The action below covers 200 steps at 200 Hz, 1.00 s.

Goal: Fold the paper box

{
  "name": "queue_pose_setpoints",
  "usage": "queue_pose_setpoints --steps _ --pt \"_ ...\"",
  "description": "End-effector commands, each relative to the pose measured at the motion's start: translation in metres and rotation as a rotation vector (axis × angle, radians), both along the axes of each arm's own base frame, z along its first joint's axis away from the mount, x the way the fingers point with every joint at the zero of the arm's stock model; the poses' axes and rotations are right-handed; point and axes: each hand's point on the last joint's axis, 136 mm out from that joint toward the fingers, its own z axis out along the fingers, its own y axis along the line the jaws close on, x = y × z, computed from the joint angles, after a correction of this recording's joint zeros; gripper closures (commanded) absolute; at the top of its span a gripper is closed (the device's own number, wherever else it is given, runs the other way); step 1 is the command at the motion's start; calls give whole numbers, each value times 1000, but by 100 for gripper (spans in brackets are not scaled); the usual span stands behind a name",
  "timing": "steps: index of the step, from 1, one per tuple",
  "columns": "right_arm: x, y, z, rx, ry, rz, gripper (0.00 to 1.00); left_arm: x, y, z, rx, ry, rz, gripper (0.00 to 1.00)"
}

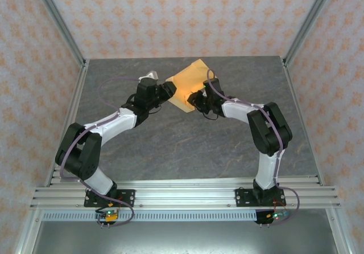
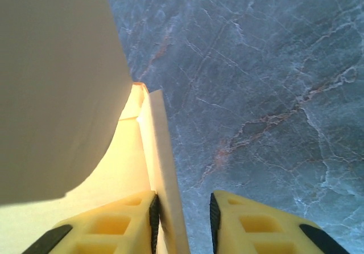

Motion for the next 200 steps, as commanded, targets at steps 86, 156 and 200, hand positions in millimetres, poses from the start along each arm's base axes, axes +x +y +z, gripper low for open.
queue_pose_setpoints --steps 86,156,200 --pt "-19 23 -45 -74 106 53 82 3 -44 31 -93 -94 -52 74" --pt "-24 -11 -49 -295 100 -59 83 0 -40 6 -86 -25 -1 74" --pt "-31 -21 -49 -359 88 -65 82 2 -29 -2 -55 -14 57 74"
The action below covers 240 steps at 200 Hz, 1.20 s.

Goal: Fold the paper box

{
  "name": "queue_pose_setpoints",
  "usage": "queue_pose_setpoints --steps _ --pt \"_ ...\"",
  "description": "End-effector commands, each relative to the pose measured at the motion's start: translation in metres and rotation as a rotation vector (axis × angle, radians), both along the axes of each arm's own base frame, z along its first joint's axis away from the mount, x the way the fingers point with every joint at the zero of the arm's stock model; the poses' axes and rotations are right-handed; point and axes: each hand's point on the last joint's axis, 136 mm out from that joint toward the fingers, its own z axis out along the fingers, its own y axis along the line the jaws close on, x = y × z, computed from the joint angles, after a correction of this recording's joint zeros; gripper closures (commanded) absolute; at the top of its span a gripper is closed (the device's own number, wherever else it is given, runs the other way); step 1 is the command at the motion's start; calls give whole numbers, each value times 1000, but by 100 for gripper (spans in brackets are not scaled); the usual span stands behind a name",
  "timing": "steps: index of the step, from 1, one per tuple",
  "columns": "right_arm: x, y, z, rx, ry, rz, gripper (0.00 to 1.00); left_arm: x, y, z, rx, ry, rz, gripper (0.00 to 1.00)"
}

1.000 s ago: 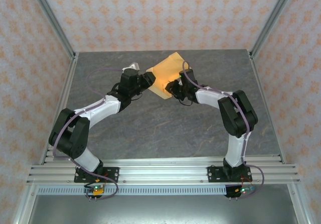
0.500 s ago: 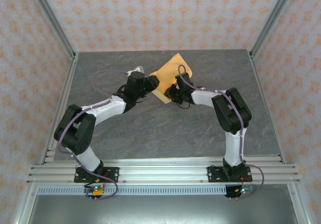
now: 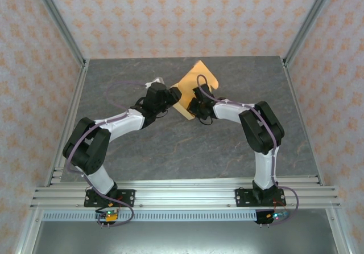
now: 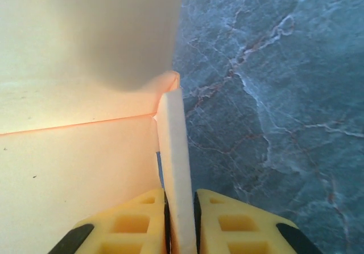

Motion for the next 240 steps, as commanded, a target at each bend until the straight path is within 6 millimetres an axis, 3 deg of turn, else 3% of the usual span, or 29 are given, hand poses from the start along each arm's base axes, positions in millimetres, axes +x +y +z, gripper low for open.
queue_pose_setpoints --steps 1,23,52,95,131,178,193,212,240 --pt "-15 -18 -9 -106 34 -31 82 5 -11 32 -73 -90 20 74" --pt "-21 -28 -15 -163 52 -31 77 6 -4 28 -37 -95 42 74" --pt "-22 -23 -17 -142 59 -25 77 5 4 13 -30 -74 86 74" --pt "-16 -28 2 -170 -17 -20 82 9 6 7 -33 -67 111 75" --pt "-22 -36 -18 -236 43 -9 80 12 3 4 -31 -58 106 75" --pt "-20 -39 -18 -279 42 9 80 8 11 -7 -20 -41 139 75" --pt "-22 -33 -17 -241 38 27 73 8 7 -10 -25 -27 122 75" --pt "-18 -21 4 -163 -31 58 64 8 5 -7 -39 -31 112 75" --pt "-14 -19 67 -73 -183 41 54 9 6 9 -75 -69 125 75"
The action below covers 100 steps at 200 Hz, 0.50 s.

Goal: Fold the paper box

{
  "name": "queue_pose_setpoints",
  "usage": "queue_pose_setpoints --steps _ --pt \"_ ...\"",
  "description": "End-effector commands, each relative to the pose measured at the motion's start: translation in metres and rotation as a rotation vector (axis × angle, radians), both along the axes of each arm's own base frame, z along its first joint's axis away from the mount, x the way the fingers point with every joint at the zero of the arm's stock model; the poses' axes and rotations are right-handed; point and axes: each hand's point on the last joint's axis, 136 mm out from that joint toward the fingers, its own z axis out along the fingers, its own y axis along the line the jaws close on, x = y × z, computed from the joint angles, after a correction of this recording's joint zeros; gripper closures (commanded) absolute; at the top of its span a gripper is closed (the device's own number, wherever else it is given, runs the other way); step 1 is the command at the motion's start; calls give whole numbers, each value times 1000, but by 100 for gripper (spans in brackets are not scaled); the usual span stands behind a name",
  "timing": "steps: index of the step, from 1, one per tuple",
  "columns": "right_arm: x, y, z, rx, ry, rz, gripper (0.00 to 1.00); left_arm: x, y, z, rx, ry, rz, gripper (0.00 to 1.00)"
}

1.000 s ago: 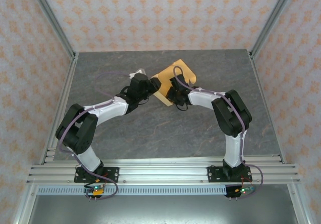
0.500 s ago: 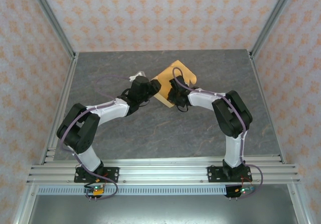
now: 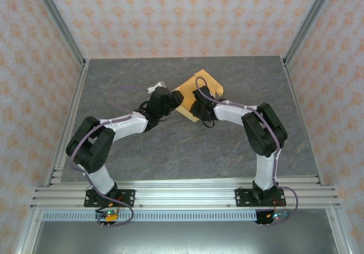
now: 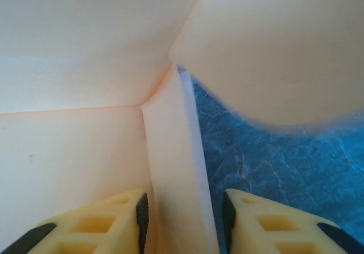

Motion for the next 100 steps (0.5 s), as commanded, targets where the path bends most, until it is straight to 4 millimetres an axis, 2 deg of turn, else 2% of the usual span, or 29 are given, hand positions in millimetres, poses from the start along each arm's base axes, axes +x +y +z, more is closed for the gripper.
queue_pose_setpoints --steps 1,24,44,63,84,100 --pt "0 7 66 98 -149 25 54 12 11 27 -38 -91 77 75" --pt "-2 6 113 179 -256 21 47 12 15 41 -70 -108 100 75" --pt "-4 -6 145 237 -321 -38 39 11 17 50 -132 -114 129 75" --pt "-7 -29 161 305 -346 -163 38 10 22 59 -212 -133 174 75" --pt "-15 -58 163 430 -322 -336 35 8 28 68 -327 -145 233 75" --pt "-23 -69 165 513 -321 -425 33 8 28 78 -426 -157 255 75"
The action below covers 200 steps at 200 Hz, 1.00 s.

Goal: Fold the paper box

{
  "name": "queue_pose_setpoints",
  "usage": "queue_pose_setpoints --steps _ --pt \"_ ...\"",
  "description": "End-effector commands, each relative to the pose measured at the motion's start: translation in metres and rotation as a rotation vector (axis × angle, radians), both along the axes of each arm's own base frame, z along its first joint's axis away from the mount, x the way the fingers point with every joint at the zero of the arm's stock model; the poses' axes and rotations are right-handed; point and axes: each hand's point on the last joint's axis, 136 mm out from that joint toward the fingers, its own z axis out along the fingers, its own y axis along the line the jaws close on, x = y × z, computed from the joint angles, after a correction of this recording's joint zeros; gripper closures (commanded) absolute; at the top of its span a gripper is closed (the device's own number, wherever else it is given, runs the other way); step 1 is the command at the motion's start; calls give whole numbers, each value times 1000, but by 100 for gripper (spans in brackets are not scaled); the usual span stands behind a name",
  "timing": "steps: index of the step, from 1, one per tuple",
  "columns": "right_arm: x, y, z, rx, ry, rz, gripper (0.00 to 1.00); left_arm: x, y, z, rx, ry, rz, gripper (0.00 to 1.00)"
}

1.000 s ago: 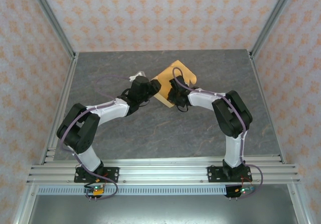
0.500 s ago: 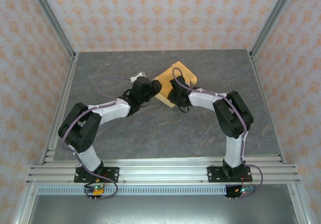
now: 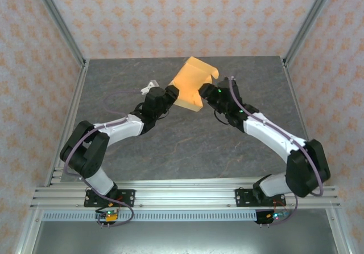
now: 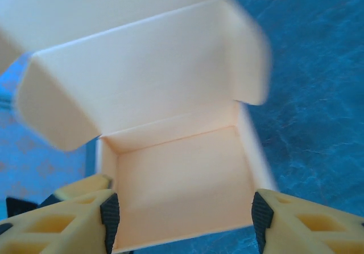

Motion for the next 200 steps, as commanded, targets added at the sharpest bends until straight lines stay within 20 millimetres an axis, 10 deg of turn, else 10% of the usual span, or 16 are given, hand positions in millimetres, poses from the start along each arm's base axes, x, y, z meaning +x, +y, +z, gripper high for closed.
queue_pose_setpoints --steps 1,98,200 --pt "-6 -24 -2 178 41 -180 32 5 11 42 -215 -95 103 75" --pt "56 -16 41 1072 -16 -196 15 2 -7 61 -486 -106 64 74" --pt "63 6 53 1062 -42 -109 34 0 -9 63 -532 -101 57 74"
